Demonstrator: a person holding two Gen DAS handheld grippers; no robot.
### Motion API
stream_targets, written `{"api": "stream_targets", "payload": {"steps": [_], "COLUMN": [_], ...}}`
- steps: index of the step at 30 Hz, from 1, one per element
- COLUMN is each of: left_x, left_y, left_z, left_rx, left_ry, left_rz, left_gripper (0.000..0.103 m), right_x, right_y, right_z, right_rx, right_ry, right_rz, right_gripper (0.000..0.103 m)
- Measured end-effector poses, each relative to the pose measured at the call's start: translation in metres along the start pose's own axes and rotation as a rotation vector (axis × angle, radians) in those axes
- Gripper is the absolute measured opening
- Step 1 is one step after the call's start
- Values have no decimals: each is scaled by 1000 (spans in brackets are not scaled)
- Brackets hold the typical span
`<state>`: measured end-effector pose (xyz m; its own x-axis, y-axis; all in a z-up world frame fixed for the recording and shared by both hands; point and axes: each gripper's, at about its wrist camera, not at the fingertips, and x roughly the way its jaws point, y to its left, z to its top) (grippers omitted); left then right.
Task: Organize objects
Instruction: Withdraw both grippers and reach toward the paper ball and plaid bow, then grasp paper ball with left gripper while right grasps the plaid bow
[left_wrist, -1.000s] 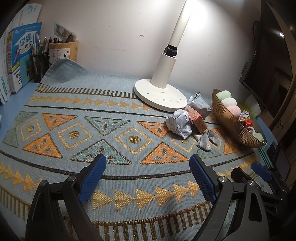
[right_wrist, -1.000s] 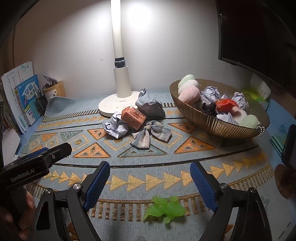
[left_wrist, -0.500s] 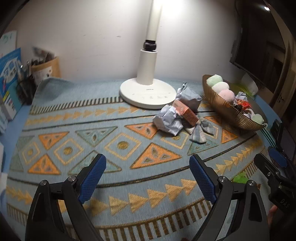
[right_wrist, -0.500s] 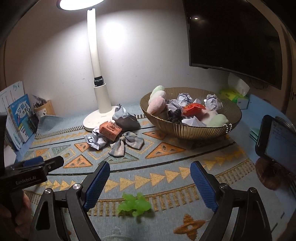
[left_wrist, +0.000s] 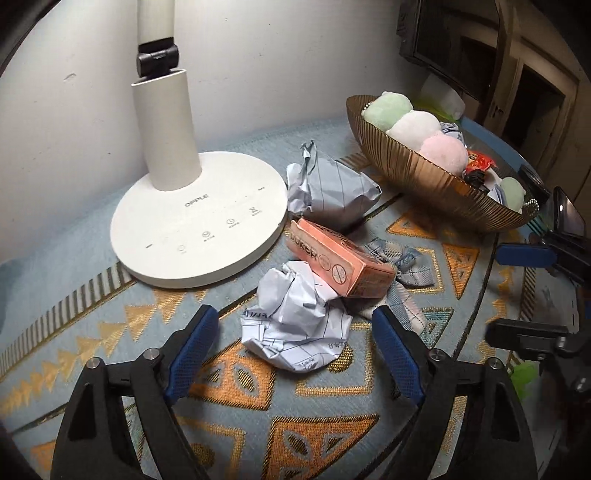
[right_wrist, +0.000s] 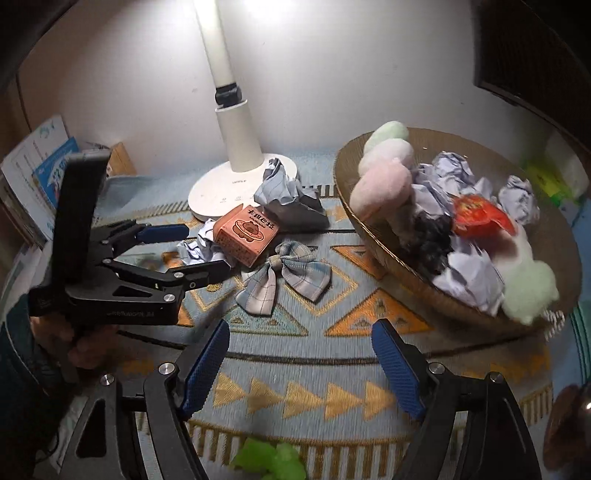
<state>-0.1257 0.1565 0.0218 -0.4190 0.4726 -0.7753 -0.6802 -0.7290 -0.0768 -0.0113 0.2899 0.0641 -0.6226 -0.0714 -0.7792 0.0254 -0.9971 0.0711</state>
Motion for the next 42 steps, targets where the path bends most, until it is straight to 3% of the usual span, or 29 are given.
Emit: {"api": "stream_targets", "payload": {"steps": [2, 7, 10, 12, 17, 19, 20, 21, 25, 28, 30, 32, 34, 35, 37, 39, 41, 42], "left_x": [5, -2, -7, -14, -39, -52, -59, -64, -90, -113, -119, -116, -111, -107, -103, -103, -105, -105], "left_y": [-2, -2, 1, 8, 14, 16, 18, 19, 7, -3, -9, -11, -8, -4, -1, 2, 3, 3], "left_z": [1, 1, -3, -8, -29, -37, -42, -46, -68, -88, -97, -104, -110, -111, -113, -115, -116, -117], "left_rx": [19, 25, 7, -29, -79, -130, -159, -182, -238, -285, -298, -297, -315, -337, -367, -386, -399, -403], "left_ry": [21, -9, 5, 22, 15, -1, -10, -17, -44, -98, -140, -150, -142, -139, -148, -153, -166, -166], "left_rz": [-13, -41, 5, -13, 28, 37, 45, 62, 138, 139, 132, 154, 124, 104, 82, 72, 60, 61], "left_gripper": [61, 59, 58, 58, 58, 58, 58, 58, 58, 58, 58, 58, 58, 58, 58, 58, 58, 58], "right_x": [19, 49, 63, 63, 69, 69, 68, 65, 46, 21, 4, 1, 8, 16, 12, 5, 3, 5], "right_y": [6, 5, 7, 8, 10, 15, 17, 19, 22, 34, 46, 57, 55, 53, 35, 24, 26, 31], "right_z": [11, 24, 25, 27, 35, 35, 35, 34, 25, 7, -8, -22, -32, -35, -33, -32, -32, -32], "right_rx": [-47, -39, -25, -21, 1, -29, -43, -49, -32, -64, -107, -153, -162, -146, -57, 11, 33, 35], "right_ry": [34, 84, 108, 98, 109, 107, 98, 92, 78, 55, 55, 84, 136, 161, 156, 136, 133, 137], "right_rz": [4, 127, 89, 85, 60, 2, -4, 15, 99, 137, 208, 181, 132, 97, 119, 107, 85, 95], "right_gripper": [79, 74, 74, 74, 73, 59, 44, 21, 13, 13, 13, 14, 19, 25, 33, 54, 66, 66]}}
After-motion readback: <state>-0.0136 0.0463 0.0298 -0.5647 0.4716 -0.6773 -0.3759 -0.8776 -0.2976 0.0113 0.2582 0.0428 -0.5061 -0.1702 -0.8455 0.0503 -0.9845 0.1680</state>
